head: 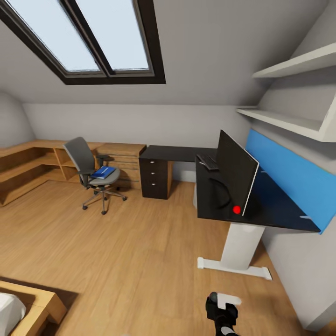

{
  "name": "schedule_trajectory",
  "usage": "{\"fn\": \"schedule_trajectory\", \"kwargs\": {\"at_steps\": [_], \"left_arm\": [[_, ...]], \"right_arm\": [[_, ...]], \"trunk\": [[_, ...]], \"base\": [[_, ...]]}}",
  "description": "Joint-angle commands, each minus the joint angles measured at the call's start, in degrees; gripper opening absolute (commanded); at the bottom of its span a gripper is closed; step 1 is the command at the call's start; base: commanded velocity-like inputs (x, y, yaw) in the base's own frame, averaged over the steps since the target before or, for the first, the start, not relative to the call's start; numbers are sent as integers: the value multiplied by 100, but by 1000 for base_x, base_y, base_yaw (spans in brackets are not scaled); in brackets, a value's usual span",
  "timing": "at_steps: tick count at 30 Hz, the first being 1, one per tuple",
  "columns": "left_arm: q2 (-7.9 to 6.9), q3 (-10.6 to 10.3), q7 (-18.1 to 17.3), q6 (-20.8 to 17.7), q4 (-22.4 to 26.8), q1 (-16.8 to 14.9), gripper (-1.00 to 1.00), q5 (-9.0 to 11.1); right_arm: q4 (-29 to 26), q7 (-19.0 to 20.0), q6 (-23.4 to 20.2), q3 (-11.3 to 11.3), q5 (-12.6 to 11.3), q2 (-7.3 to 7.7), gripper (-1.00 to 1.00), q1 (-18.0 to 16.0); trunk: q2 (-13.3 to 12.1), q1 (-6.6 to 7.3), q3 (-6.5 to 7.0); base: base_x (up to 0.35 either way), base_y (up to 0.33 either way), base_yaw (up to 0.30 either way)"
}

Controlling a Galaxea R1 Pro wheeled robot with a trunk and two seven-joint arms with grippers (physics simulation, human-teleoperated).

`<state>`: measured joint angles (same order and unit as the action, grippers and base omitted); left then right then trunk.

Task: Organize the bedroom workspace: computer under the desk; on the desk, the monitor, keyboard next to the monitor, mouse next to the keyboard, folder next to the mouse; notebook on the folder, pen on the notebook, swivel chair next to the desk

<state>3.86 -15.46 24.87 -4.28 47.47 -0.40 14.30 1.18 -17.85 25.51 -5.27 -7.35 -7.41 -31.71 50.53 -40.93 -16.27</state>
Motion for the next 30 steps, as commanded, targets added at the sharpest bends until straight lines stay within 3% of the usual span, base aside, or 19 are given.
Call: {"fn": "schedule_trajectory", "kwargs": {"at_steps": [1,19,30], "left_arm": [[-2,-70,39,30,-77,-4,100,34],[-24,-107,36,94,-289,-4,100,72],[-24,-100,43,111,-291,-3,100,72]], "right_arm": [[13,110,126,-47,-53,0,-100,23],[14,309,237,-53,-43,-6,-100,138],[14,309,453,-64,-12,-35,-100,239]], "trunk": [[6,-1,-7],[6,-1,-3],[6,-1,87]], "base": [[17,334,0],[228,255,0],[311,169,0]]}}
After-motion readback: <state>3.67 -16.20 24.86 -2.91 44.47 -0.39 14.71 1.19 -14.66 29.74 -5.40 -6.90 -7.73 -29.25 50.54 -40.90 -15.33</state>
